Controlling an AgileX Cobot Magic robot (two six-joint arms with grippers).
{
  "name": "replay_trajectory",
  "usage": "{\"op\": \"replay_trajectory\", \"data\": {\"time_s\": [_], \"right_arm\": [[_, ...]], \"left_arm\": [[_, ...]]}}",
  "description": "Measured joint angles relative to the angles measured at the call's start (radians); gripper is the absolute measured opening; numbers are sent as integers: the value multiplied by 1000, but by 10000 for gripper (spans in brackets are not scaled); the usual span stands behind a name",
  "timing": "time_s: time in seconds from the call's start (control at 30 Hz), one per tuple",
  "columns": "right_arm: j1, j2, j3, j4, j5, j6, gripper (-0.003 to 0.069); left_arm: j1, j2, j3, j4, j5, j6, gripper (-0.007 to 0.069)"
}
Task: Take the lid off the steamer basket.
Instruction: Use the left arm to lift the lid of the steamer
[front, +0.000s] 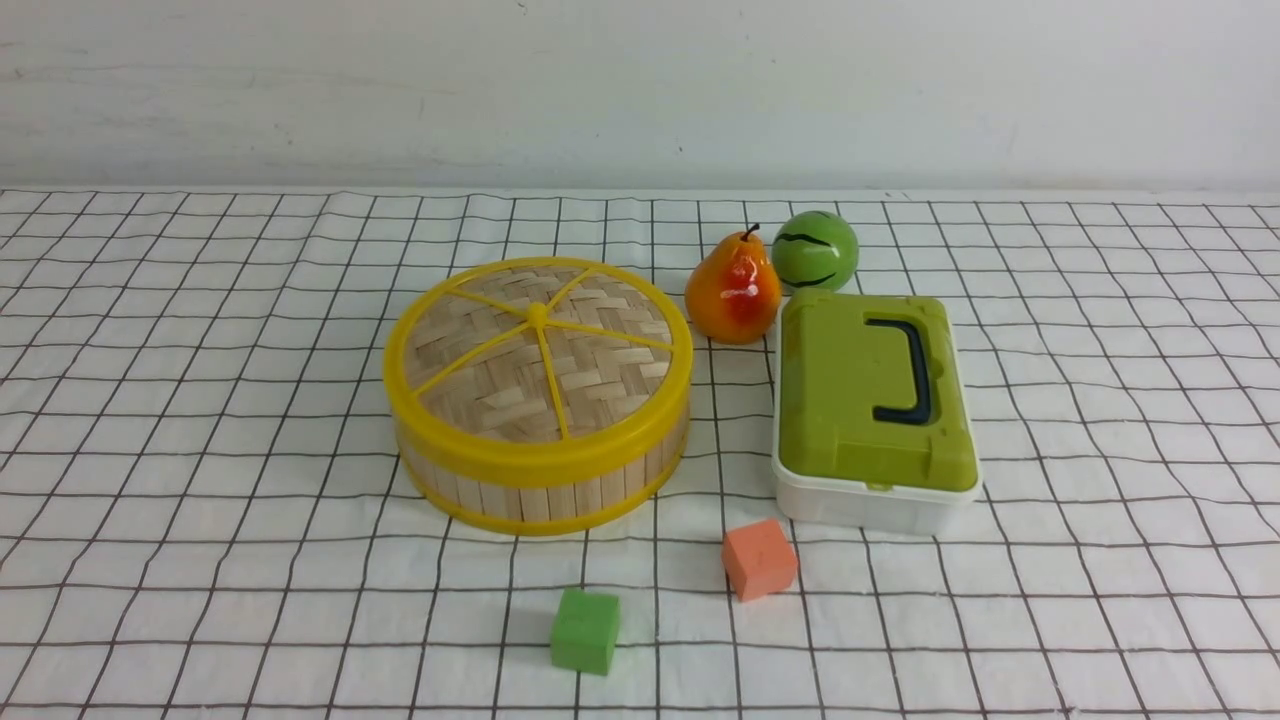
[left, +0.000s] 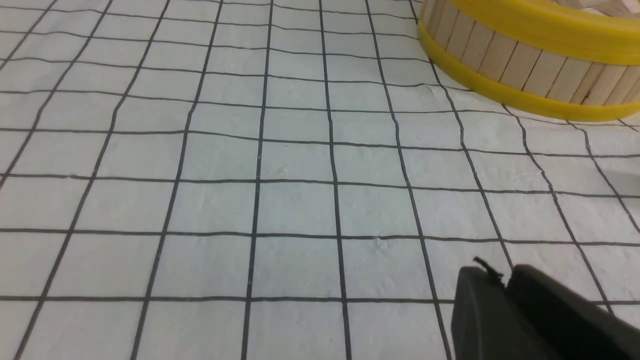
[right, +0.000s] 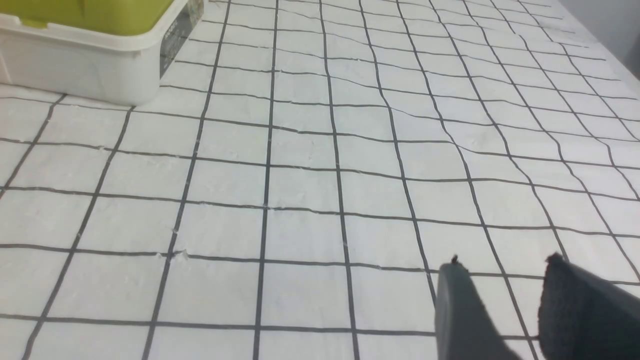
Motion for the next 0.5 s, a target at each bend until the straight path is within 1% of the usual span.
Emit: {"op": "replay_trajectory", "data": {"time_s": [0.23,0.37,0.5], "right_arm": [[0,0,0,0,0,0,240],[0,0,0,0,0,0,240],[0,0,0,0,0,0,240]], "left_arm": [[0,0,0,-29,-25,0,75],[0,0,0,-47,-80,0,77],[0,0,0,-52,-173,0,83]]}}
